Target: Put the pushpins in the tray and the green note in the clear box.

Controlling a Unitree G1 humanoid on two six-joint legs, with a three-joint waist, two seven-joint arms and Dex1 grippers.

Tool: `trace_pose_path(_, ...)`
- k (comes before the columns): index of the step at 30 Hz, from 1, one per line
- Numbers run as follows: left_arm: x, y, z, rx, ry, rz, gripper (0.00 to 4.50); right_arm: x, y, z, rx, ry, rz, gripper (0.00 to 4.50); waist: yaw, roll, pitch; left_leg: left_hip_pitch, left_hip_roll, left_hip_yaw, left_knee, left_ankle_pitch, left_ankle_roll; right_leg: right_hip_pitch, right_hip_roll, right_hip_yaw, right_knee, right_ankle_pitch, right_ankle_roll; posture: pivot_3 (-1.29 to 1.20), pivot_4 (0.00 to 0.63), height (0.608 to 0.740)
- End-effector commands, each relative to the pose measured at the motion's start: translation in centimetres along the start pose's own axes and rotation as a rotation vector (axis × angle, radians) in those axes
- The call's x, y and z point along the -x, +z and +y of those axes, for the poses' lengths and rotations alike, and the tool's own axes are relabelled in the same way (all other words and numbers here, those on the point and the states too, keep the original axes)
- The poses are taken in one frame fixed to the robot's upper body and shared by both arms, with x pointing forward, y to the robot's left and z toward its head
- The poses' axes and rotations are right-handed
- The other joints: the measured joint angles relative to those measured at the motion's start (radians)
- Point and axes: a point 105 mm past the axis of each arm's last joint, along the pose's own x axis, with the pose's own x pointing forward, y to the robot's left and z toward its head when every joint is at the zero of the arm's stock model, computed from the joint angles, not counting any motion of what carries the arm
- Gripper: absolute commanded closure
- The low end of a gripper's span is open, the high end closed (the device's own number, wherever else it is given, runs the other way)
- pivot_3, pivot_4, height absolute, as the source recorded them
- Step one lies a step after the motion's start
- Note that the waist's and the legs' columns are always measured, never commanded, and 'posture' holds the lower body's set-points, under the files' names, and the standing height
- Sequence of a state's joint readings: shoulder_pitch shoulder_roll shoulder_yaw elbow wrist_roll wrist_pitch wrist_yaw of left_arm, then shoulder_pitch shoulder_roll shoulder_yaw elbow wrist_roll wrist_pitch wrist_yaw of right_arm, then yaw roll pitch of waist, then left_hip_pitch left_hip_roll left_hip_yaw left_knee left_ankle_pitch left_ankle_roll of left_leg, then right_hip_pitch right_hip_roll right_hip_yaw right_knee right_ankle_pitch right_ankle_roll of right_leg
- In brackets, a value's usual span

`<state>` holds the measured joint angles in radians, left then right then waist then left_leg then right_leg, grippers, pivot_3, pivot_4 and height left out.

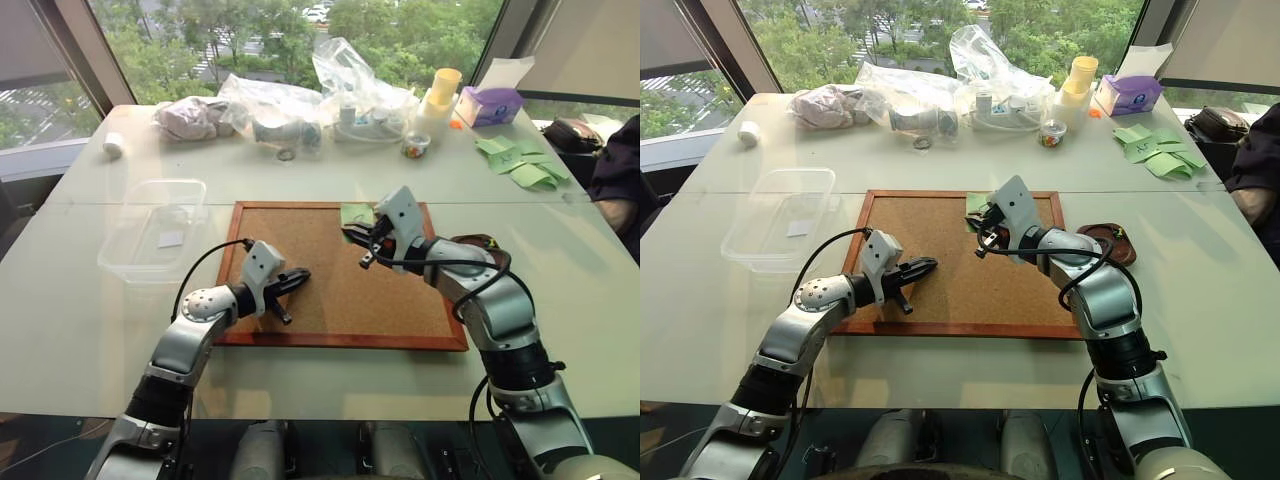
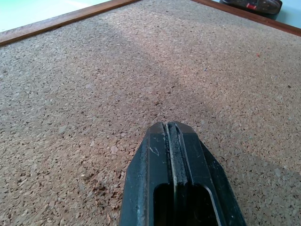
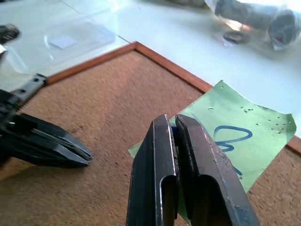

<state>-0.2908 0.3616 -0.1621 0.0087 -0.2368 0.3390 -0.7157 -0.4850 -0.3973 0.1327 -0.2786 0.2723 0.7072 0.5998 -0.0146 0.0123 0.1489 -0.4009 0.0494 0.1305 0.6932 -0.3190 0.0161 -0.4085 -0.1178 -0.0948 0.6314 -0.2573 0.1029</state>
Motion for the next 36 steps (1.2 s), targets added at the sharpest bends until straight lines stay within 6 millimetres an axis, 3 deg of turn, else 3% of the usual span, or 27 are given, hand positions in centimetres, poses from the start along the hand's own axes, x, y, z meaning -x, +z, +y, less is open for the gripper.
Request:
trace_pose_path(1,0.4,-1.3,1.0,0.086,0.027,0.054,4.50,0.7,1.3,1.0,0.048,0.038,-0.023,4.38,0.001,0.000,0.000,0.000,0.000,0.000,0.000,0.000,0.000,0.000,0.000,0.000,0.000,0.000,0.000,0.00,0.150,0.740)
trace_pose_path(7,0.3,4.6,0.5,0.272,-0.116,-0.136,4.50,1.7,1.4,1.9,0.084,0.073,-0.007,4.38,0.000,-0.003,0.002,-0.003,0.000,-0.001,0.000,0.002,-0.003,-0.002,0.000,0.000,0.000,0.000,0.000,0.00,0.150,0.740)
trace_pose_path(8,0.1,5.4,0.5,0.304,-0.130,-0.164,3.81,1.8,1.4,2.0,0.089,0.075,-0.004,4.50,0.001,-0.005,0.003,-0.004,0.000,-0.001,0.000,0.003,-0.005,-0.003,0.000,0.000,0.000,0.000,0.000,0.00,0.150,0.740)
trace_pose_path(9,0.0,6.0,0.5,0.327,-0.140,-0.181,3.57,1.9,1.4,2.1,0.093,0.075,-0.001,4.50,0.004,-0.007,0.004,-0.006,-0.001,-0.001,0.000,0.003,-0.005,-0.004,0.000,0.000,0.000,0.000,0.000,0.00,0.150,0.740)
trace_pose_path(15,-1.6,7.9,1.6,0.493,-0.113,-0.275,0.59,2.3,1.1,2.1,0.132,0.076,0.022,4.50,0.004,-0.011,0.006,-0.007,-0.003,-0.001,0.002,0.003,-0.004,-0.005,0.000,0.000,-0.001,0.000,0.000,0.00,0.150,0.740)
trace_pose_path(21,-3.3,8.7,1.0,0.661,-0.146,-0.310,0.59,2.5,0.9,2.3,0.173,0.083,0.041,4.50,0.003,-0.014,0.009,-0.007,-0.003,-0.001,0.002,0.003,-0.004,-0.004,0.001,0.000,-0.001,0.000,0.000,0.00,0.150,0.740)
trace_pose_path(26,-4.4,8.8,-0.8,0.792,-0.230,-0.310,0.59,2.7,0.9,2.3,0.206,0.081,0.052,4.50,0.004,-0.016,0.010,-0.007,-0.003,-0.001,0.002,0.003,-0.005,-0.004,0.001,0.000,-0.001,0.000,0.000,0.00,0.150,0.740)
trace_pose_path(29,-4.6,8.5,-1.4,0.844,-0.263,-0.291,1.40,2.8,1.0,2.4,0.213,0.080,0.051,4.50,0.004,-0.018,0.011,-0.007,-0.003,-0.001,0.002,0.003,-0.005,-0.004,0.001,0.000,-0.001,0.000,0.000,0.00,0.150,0.740)
trace_pose_path(35,-4.6,8.2,-2.1,0.869,-0.288,-0.259,4.37,2.9,1.2,2.2,0.227,0.074,0.050,4.50,0.003,-0.018,0.011,-0.007,-0.003,-0.001,0.002,0.003,-0.005,-0.004,0.002,0.000,-0.001,0.000,0.000,0.00,0.150,0.740)
trace_pose_path(36,-4.6,8.2,-2.0,0.870,-0.284,-0.259,4.45,3.0,1.2,2.2,0.231,0.073,0.052,4.50,0.004,-0.018,0.011,-0.007,-0.003,-0.001,0.002,0.003,-0.005,-0.004,0.002,0.000,-0.001,0.000,0.000,0.00,0.150,0.740)
